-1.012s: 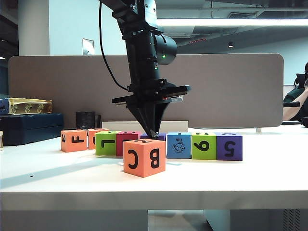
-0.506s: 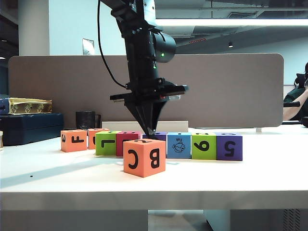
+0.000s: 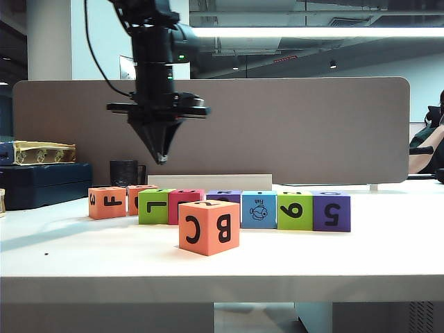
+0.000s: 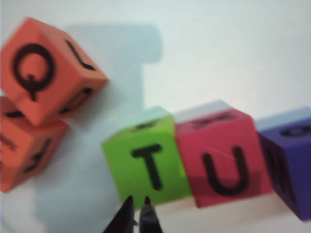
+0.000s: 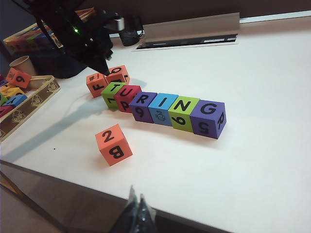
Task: Select the appropriate blocks from the scattered letter blocks on the table and arrange them in a row to spell out "TURING".
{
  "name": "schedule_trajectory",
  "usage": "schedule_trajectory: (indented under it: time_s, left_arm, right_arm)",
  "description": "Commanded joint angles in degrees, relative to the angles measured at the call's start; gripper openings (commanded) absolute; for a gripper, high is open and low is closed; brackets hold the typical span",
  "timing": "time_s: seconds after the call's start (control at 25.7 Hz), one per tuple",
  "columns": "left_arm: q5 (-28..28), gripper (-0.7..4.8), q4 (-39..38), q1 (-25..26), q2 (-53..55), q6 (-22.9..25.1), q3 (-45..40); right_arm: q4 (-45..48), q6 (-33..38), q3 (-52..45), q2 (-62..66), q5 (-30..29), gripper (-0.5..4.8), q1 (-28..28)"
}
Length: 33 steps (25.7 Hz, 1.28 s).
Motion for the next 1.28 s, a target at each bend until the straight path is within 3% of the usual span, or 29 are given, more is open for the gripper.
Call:
schedule_trajectory:
  time_s: [0.04,0.35,1.01,1.09,1.17,1.28]
  left_arm:
    - [-0.1,0.17,1.9,2.4,-0.1,0.2,0.2]
    - [-1.5,0.17,3.1,5.0,4.4,0.4,0.2]
    - [3.8,0.17,4.9,4.3,9.2,2.6,0.1]
    - [0.4,0.17,3.9,4.3,9.0,2.6,0.3]
    - [-8.0,0.17,3.1,4.1,7.7,3.1,0.4]
    - [-7.2,0.17,2.8,4.0,5.6,3.0,1.3]
  right_arm:
    - [0.7,-0.1,0.2,-0.5,0.1,-0.01,0.0]
    - [0.7,-0.1,0.2,-0.5,0.0,-0.01,0.0]
    - [0.7,-0.1,0.2,-0.5,0.1,-0.01,0.0]
    - [0.7,-0.1,0.2,-0.5,0.1,-0.01,0.0]
    - [0.7,-0.1,0.2,-0.5,0.1,-0.01,0.0]
    - [0.7,-0.1,0.2,-0.5,0.1,-0.01,0.0]
